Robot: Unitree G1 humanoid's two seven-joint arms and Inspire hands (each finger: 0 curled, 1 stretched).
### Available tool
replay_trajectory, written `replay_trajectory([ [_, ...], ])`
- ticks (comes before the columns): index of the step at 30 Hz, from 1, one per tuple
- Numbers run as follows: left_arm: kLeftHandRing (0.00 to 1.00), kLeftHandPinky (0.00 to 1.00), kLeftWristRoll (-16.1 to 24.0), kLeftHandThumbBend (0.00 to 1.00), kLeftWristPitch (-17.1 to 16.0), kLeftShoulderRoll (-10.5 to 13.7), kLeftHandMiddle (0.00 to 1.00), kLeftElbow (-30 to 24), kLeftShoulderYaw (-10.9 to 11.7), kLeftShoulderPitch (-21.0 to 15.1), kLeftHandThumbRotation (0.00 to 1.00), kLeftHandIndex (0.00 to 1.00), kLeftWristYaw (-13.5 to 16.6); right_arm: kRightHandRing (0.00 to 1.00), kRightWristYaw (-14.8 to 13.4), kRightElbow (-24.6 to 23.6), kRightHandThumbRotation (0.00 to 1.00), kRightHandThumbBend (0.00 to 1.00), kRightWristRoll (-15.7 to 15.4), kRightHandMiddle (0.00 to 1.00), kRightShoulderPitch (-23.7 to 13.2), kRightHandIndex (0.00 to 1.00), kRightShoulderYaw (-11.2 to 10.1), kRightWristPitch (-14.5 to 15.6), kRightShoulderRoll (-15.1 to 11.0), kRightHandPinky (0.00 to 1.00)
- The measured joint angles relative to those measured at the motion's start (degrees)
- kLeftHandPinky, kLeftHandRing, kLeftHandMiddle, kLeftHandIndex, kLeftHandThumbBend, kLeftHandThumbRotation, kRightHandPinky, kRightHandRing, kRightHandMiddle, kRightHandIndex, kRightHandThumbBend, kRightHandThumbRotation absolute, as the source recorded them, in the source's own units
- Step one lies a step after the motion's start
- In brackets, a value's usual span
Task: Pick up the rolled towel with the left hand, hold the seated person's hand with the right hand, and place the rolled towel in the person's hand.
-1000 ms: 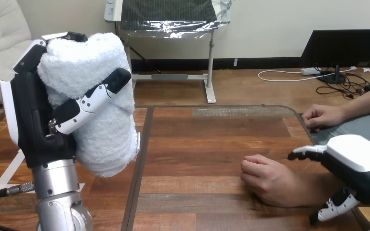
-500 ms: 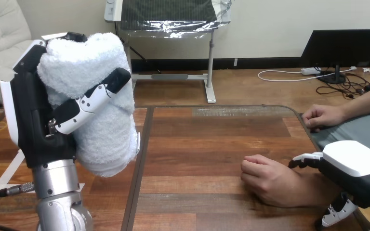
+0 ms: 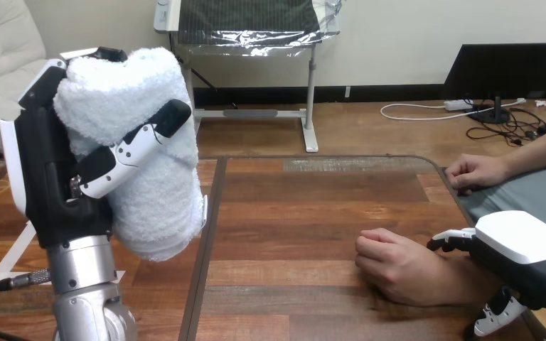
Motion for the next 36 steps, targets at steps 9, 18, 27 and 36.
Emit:
replay_trajectory([
  [9,0.31,0.24,0.0,0.62,0.0,0.0,0.37,0.0,0.07,0.0,0.0,0.39,0.0,0.79,-2.71,1.45,0.06,1.0,-0.63,0.81,-0.33,0.82,0.86,-0.07,-0.05,0.75],
  [18,0.3,0.24,0.02,0.62,0.0,0.0,0.37,0.0,0.16,0.01,0.0,0.39,0.01,0.79,-3.79,3.19,0.06,1.0,-0.79,0.81,-1.28,0.82,1.39,-0.22,-0.36,0.74],
  [27,0.3,0.24,0.14,0.62,0.0,0.0,0.37,0.0,0.21,0.01,0.0,0.39,0.02,0.8,-3.94,3.73,0.07,1.0,-0.92,0.81,-1.6,0.82,2.02,0.66,-0.73,0.76],
  [36,0.3,0.24,0.12,0.62,0.0,0.0,0.37,0.0,0.27,0.01,0.0,0.39,0.02,0.79,-4.52,4.23,0.07,1.0,-1.17,0.8,-1.73,0.81,2.37,1.03,-0.76,0.75],
])
